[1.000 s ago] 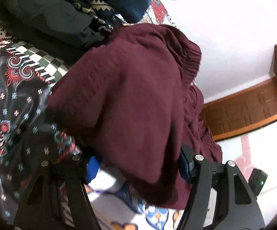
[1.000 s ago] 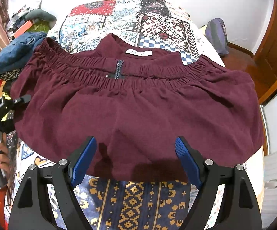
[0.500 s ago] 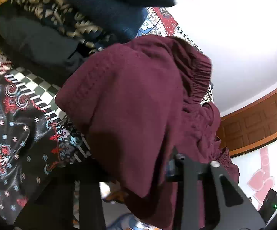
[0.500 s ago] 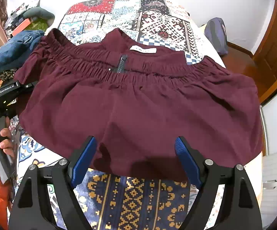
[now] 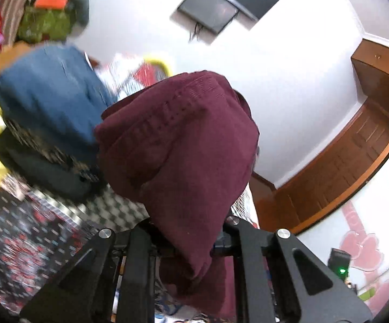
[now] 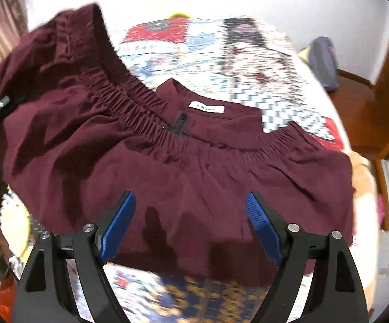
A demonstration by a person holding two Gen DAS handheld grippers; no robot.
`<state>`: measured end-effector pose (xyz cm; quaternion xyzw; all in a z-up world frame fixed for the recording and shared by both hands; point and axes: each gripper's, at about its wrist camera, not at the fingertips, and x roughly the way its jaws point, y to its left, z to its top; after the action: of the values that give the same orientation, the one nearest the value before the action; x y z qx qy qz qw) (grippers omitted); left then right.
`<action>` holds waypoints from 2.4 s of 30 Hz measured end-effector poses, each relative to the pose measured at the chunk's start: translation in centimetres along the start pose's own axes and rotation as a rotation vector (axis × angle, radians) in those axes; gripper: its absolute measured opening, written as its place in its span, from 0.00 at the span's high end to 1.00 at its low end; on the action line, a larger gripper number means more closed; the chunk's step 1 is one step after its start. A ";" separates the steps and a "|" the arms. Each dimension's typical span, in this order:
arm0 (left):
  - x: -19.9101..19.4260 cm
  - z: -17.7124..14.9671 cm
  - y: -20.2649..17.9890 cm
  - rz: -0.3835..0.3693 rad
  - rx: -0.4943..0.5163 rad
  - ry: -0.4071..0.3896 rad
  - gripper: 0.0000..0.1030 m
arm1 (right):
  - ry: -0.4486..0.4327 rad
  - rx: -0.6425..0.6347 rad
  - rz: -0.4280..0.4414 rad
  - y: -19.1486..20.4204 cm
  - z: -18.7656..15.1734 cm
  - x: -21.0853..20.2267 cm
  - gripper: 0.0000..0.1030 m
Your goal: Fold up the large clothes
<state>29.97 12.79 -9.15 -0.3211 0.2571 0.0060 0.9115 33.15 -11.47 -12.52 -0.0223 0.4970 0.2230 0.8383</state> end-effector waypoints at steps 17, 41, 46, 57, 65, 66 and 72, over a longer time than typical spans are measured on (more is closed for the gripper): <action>-1.7 -0.1 1.3 0.213 0.155 -0.062 0.87 | 0.206 -0.095 0.200 7.7 -0.2 8.4 0.21; 9.6 -8.7 -15.1 0.043 0.499 0.188 0.87 | 0.117 0.090 -0.108 -8.8 -5.9 4.2 0.18; 11.8 -13.5 -15.1 0.022 0.643 0.362 0.86 | 0.131 0.160 -0.039 -10.5 -6.4 2.8 0.19; 9.4 -17.0 -13.1 0.004 0.854 0.498 0.79 | 0.081 0.218 -0.089 -12.6 -8.8 -2.0 0.19; 8.1 -17.6 -14.1 0.031 0.901 0.518 0.74 | -0.016 0.248 -0.130 -13.8 -8.8 -7.0 0.19; 8.1 -17.5 -14.2 0.034 0.901 0.527 0.73 | -0.031 0.253 -0.126 -13.8 -8.7 -7.4 0.19; 7.4 -16.3 -14.5 0.040 0.844 0.602 0.71 | -0.091 0.248 -0.083 -12.4 -7.2 -8.5 0.19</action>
<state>31.34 -9.45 -14.98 0.0922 0.4942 -0.1733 0.8469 28.70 -27.46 -11.27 0.0711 0.4808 0.1255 0.8649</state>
